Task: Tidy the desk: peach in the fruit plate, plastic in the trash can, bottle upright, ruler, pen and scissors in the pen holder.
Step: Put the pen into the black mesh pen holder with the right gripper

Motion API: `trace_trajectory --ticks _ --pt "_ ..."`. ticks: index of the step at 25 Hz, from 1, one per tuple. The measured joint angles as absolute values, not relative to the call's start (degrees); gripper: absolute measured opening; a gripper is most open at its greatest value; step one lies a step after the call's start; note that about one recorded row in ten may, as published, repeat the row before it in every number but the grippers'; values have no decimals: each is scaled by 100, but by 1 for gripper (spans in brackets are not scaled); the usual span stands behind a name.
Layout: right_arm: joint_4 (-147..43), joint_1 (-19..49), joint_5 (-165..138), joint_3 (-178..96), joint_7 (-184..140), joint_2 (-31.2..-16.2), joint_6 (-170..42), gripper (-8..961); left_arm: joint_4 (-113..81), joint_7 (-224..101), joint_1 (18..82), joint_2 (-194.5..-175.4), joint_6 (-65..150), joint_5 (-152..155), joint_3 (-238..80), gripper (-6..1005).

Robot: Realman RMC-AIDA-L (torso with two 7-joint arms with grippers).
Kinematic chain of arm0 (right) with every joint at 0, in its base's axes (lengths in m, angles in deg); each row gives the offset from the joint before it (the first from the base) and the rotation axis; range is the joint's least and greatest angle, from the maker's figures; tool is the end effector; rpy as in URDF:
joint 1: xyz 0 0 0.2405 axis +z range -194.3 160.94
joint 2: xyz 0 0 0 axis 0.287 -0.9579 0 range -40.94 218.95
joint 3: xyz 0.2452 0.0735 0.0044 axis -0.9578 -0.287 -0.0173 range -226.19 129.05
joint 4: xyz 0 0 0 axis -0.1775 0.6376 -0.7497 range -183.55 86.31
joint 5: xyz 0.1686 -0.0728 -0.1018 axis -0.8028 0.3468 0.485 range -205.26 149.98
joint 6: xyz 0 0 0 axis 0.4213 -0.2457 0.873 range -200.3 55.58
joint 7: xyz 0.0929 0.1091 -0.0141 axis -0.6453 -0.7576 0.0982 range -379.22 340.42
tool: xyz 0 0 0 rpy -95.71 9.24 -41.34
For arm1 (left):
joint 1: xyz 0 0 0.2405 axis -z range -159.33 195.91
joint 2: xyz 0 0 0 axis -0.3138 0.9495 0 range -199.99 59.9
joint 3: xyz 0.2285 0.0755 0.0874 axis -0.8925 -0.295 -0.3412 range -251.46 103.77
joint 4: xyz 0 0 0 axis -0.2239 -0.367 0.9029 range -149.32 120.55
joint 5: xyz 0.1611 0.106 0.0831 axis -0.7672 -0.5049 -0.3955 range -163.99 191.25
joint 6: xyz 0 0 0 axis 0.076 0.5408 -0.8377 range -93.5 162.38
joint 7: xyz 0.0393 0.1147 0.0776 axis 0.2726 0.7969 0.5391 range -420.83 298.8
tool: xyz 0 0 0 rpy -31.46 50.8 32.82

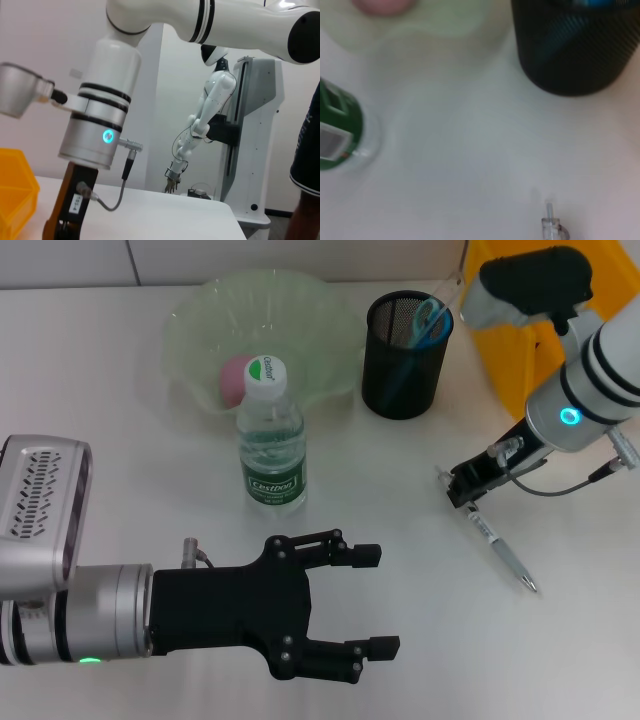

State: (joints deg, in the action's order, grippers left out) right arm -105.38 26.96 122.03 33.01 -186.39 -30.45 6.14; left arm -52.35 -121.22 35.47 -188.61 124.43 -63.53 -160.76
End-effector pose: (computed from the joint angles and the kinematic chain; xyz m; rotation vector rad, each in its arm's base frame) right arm 0.1918 0.3790 -0.0443 -2.3401 1.3704 -0.4891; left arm -0.2292 0.2401 -0.0674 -2.9566 -0.2138 -1.0379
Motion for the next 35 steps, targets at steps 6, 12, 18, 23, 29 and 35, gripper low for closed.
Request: trace_trajectory --ticks 6,12,18,23,29,35 --pt "-11288 2454 11993 3153 -18529 -3020 661 164 -5235 -12122 3534 -18861 12443 -6353 -16067 842" --pt "-12269 2110 11122 2280 -17814 -3021 451 165 -5235 -12122 3525 -18861 12444 -6353 -16050 842" --pt "-12574 1487 8548 1736 -15648 -3020 -1108 165 -5235 -12122 3520 -18861 12444 -6353 -16048 842" --pt "-11726 1365 6639 1729 -13370 -3030 -1945 179 -5235 -12127 3514 -18860 12444 -6325 -16035 841" --pt "-9995 1446 4199 1810 -10155 -3058 -1948 199 -5235 -12176 3502 -18859 12444 -6317 -15960 841" --pt "-8746 1529 2902 2076 -7987 -3058 -1547 219 -5130 -12189 3519 -18864 12448 -6307 -15903 841"
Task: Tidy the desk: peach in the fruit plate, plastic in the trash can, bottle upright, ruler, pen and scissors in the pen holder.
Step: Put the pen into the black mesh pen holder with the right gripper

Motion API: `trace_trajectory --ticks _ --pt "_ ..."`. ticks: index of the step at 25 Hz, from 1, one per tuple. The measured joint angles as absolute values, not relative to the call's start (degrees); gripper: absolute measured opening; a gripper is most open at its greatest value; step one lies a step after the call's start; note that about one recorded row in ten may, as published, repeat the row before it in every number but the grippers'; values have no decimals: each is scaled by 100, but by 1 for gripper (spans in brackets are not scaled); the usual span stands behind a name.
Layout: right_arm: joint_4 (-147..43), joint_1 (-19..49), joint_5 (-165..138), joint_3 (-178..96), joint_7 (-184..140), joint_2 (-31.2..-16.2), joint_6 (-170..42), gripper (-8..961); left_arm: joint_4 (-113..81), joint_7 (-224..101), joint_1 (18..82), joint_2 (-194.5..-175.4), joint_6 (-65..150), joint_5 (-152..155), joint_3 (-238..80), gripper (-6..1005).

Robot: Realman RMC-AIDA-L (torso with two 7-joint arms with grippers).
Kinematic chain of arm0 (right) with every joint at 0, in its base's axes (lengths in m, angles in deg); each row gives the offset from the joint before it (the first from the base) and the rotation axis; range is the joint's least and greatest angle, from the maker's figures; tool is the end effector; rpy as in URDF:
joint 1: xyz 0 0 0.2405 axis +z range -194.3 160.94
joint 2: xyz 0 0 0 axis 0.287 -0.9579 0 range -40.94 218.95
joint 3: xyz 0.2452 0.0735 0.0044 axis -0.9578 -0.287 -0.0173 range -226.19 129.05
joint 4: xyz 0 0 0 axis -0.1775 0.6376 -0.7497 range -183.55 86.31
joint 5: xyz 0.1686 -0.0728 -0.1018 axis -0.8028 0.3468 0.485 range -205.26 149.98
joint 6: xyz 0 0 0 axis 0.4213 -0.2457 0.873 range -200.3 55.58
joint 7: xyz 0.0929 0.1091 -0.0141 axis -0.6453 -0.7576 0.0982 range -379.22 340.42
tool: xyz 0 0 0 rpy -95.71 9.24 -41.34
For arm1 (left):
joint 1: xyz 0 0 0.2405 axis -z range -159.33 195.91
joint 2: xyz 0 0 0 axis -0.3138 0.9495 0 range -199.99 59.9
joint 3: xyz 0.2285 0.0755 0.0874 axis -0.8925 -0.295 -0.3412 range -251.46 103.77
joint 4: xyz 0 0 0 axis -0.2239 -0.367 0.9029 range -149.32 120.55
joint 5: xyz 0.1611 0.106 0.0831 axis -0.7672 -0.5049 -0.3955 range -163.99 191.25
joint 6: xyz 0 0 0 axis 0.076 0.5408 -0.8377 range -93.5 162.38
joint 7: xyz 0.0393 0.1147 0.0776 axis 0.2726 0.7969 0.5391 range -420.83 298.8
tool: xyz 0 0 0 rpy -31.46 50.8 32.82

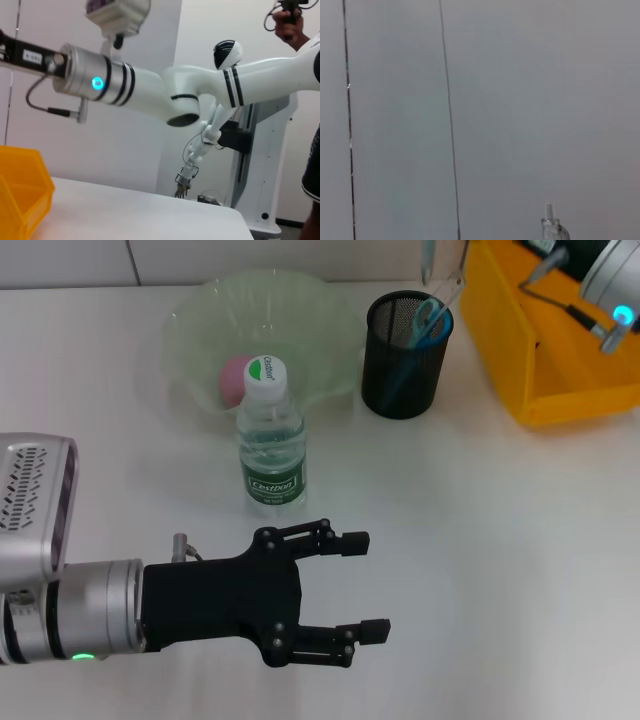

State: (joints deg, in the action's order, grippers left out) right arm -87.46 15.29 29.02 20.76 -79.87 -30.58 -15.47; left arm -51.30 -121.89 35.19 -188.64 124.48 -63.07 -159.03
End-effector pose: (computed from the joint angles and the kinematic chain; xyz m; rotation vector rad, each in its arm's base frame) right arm 0.1848 0.4139 0.0131 -2.1348 0.3844 1.0181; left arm -0.2337 0.2421 -0.0641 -2.9186 -0.2740 -1.0516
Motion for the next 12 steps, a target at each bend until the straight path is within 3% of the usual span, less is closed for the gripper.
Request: trace_trajectory --ticks 12 --pt "-7625 1630 1253 3272 -5799 -3087 -1472 260 -4991 -12188 3501 -18887 12518 -6291 -15801 841"
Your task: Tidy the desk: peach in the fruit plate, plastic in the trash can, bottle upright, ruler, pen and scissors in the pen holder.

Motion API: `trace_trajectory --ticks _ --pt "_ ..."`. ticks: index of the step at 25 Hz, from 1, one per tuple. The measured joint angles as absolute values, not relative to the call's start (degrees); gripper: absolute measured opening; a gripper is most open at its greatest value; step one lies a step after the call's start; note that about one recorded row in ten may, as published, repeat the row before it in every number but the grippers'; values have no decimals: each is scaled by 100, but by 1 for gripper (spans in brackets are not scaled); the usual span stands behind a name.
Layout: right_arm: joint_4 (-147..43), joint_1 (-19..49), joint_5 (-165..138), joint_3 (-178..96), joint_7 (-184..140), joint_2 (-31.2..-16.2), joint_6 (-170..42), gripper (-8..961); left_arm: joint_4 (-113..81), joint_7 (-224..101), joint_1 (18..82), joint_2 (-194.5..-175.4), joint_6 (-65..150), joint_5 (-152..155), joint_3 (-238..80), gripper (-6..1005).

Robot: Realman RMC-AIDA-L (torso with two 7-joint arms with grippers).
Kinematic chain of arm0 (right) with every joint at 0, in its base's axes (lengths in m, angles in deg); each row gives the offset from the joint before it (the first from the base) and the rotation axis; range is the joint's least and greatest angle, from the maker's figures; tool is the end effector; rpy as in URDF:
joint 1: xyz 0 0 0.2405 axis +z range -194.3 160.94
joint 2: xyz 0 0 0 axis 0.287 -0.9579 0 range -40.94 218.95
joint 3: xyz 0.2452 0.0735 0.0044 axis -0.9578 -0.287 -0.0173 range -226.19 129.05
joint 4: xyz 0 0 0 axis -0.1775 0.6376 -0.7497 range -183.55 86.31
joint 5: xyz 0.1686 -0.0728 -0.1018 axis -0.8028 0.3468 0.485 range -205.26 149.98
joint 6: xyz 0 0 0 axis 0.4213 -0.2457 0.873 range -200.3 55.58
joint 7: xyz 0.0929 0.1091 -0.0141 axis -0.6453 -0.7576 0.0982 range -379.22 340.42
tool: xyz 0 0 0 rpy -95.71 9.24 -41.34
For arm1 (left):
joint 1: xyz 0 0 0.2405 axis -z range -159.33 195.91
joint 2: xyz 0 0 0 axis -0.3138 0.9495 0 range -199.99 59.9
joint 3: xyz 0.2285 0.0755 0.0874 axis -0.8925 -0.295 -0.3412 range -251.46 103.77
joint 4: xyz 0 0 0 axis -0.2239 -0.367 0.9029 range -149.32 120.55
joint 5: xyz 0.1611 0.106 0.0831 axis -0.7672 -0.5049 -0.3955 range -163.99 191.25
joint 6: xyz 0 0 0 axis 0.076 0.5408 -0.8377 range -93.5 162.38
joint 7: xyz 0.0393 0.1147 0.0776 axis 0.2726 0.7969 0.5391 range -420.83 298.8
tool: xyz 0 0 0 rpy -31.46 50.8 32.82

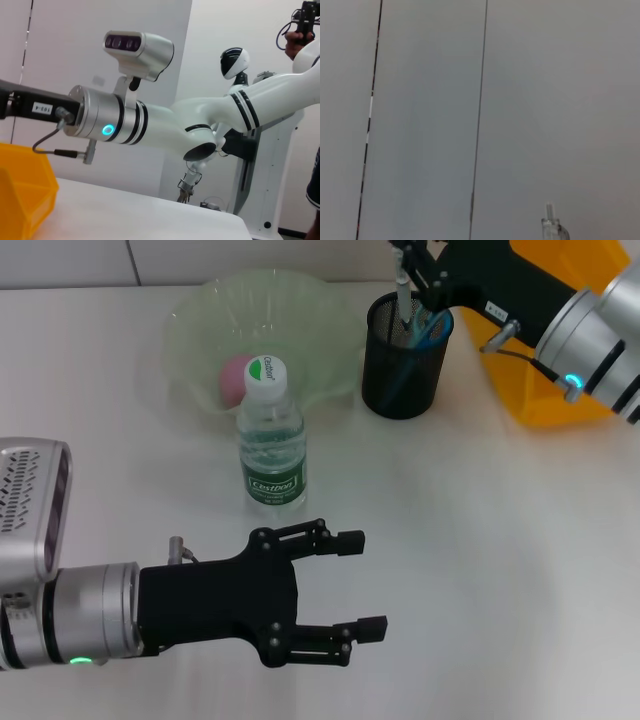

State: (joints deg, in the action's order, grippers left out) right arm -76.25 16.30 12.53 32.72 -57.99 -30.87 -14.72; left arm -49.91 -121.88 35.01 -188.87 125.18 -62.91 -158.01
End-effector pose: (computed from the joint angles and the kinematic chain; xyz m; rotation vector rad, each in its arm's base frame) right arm 0.1986 0.3970 -0.0312 -2.1527 0.2431 0.9130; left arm -0.2368 0.2399 -0.0640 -2.9015 -0.3151 -1.0736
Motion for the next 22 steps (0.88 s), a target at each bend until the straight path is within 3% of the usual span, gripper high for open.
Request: trace_trajectory --ticks 14,22 --pt "-7000 1852 1097 3305 -5643 -3084 -1495 307 -4953 -12192 3515 -18897 12543 -6241 -15861 842" --pt "-7423 1325 1114 3259 -6148 -3038 -1019 365 -4954 -12185 3502 -18881 12641 -6239 -15841 841"
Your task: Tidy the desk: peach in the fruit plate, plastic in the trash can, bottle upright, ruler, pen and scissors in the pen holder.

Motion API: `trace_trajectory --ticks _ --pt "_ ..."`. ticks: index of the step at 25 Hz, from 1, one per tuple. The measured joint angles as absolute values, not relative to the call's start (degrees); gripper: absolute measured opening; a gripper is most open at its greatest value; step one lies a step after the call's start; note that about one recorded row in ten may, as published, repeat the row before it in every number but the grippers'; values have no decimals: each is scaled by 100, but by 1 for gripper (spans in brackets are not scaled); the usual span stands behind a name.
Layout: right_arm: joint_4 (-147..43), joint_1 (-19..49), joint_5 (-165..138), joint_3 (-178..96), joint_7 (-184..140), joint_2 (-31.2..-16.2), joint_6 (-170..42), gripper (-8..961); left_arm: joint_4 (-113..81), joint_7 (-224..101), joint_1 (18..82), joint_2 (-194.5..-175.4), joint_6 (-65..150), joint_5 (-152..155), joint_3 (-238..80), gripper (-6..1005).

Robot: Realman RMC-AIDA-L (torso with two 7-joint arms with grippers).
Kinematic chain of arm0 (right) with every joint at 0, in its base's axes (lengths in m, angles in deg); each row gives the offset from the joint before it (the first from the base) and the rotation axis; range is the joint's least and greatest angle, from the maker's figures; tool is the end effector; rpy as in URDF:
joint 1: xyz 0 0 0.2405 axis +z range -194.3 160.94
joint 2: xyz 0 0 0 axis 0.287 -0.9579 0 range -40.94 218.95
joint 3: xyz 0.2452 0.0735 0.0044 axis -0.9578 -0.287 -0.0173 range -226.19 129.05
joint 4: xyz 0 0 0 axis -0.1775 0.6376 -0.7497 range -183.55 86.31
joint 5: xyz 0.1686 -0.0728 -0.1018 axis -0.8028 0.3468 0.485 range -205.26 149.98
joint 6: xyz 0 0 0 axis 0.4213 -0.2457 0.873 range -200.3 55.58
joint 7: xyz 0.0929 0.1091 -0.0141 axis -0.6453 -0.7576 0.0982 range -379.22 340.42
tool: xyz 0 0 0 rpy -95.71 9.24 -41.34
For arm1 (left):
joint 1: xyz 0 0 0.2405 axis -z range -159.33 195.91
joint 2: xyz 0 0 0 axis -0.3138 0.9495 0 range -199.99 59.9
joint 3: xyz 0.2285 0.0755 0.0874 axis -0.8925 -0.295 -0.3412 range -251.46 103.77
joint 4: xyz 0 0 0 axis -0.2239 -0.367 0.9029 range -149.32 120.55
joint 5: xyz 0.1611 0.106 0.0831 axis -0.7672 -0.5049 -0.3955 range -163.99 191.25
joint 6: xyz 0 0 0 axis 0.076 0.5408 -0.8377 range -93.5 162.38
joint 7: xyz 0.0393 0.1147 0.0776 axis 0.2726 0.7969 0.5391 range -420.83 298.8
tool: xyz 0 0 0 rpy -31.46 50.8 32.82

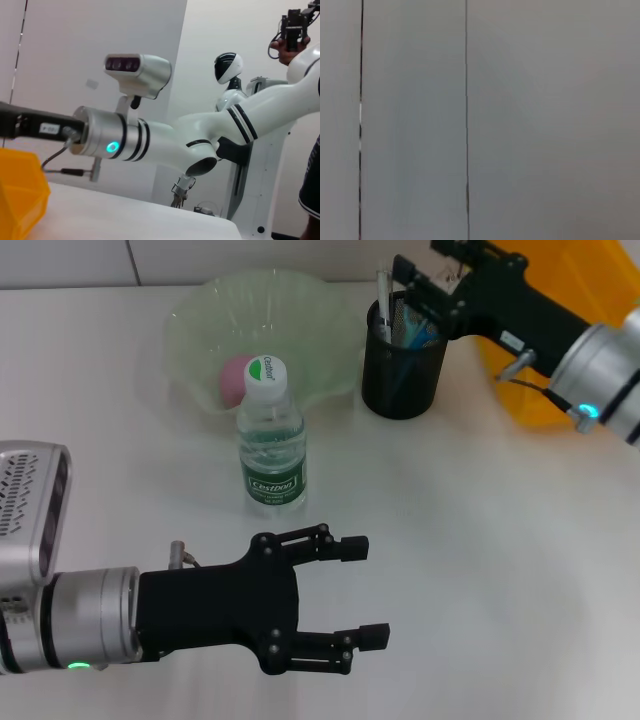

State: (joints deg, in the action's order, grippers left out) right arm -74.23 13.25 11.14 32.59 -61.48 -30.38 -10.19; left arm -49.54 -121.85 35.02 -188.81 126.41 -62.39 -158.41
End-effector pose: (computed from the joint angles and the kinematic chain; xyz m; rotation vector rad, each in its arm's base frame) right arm 0.2204 0.3798 -0.0273 -2.1339 0.3617 0.9843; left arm -0.2354 0.2368 -0.0633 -2.9101 -0.3154 -1.1030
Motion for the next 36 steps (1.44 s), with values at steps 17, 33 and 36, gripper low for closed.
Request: trace_trajectory --ticks 17,33,36 --pt "-8674 124 6773 615 -9260 -2306 3373 840 -4946 -12132 3410 -18822 12643 -6294 -15513 841" --pt "-8691 137 7677 434 -9359 -2599 3321 840 -4945 -12122 3393 -18814 12568 -6354 -15407 841" --pt "-8681 146 7682 431 -9361 -2634 3210 840 -4945 -12122 3369 -18817 12548 -6354 -15383 841"
